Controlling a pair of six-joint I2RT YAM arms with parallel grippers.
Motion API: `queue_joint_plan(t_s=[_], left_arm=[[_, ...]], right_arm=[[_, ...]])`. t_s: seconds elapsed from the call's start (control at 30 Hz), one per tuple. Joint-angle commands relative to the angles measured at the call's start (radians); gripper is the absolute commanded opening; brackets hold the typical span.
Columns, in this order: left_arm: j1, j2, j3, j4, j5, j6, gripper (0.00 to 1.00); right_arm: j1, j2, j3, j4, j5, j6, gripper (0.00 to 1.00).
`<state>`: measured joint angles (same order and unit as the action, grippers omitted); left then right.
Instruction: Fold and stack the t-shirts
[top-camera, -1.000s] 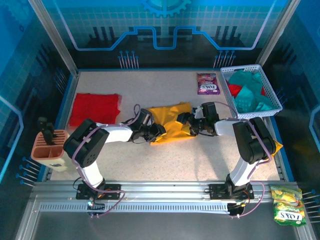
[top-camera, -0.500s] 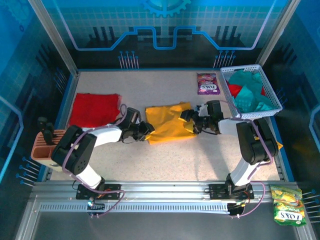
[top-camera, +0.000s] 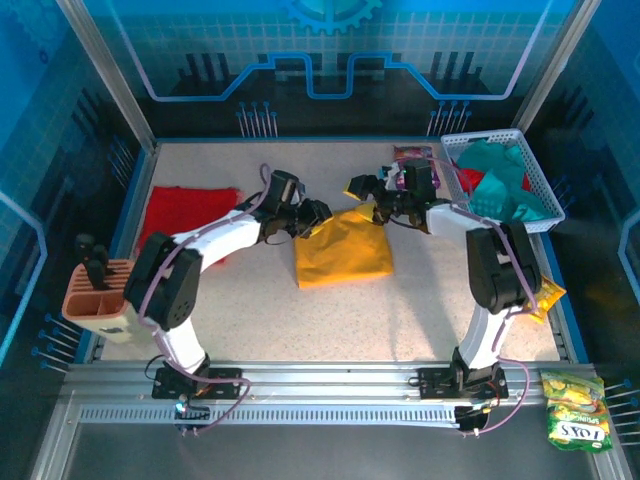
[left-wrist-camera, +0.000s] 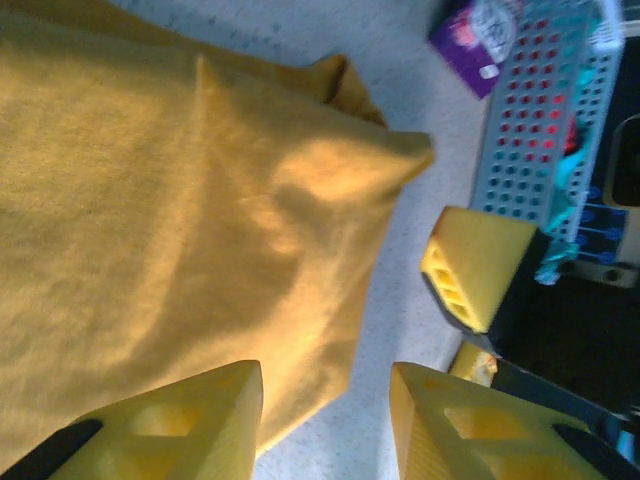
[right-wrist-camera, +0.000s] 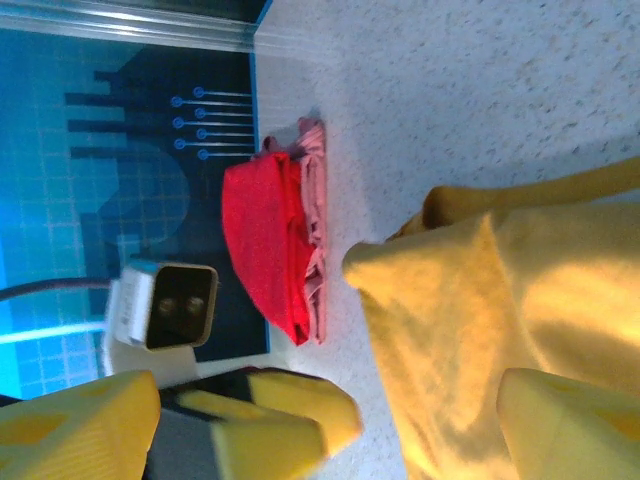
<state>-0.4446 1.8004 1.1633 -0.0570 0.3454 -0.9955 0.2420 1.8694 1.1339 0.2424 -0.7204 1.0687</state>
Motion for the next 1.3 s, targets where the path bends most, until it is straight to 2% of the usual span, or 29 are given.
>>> queue_joint_plan(t_s=[0.0,0.23,0.47,0.57,0.7,0.97,1.1,1.27], left_arm=[[-0.002,0.1,0.009,0.084,0.043,-0.009,0.39],[0.054,0.191,-0.075,0.271,0.041,-0.027,0.37],[0.117,0.181,-0.164,0.296,0.07,-0.055,0.37],[0.144,0.164,-0.238,0.407,0.11,-0.119,0.37],[0.196,0.13,-0.285,0.41,0.134,-0.129,0.38],[0.28,0.002,-0.303,0.266,0.12,-0.033,0.38],[0.285,-0.117,-0.269,0.09,0.037,0.068,0.41],[0.271,-0.215,-0.189,-0.147,-0.035,0.242,0.5]], right_arm=[[0.002,0.101,0.035,0.093,-0.019,0.048,0.88],[-0.03,0.273,0.107,0.175,-0.046,0.05,0.88],[-0.061,0.299,0.106,0.154,-0.047,0.023,0.91],[-0.068,0.31,0.104,0.145,-0.05,0.016,0.91],[-0.077,0.307,0.11,0.115,-0.049,-0.01,0.92],[-0.091,0.259,0.153,0.041,-0.079,-0.041,0.92],[-0.093,0.21,0.179,-0.083,-0.092,-0.086,0.92],[-0.092,0.117,0.172,-0.168,-0.105,-0.157,0.97]])
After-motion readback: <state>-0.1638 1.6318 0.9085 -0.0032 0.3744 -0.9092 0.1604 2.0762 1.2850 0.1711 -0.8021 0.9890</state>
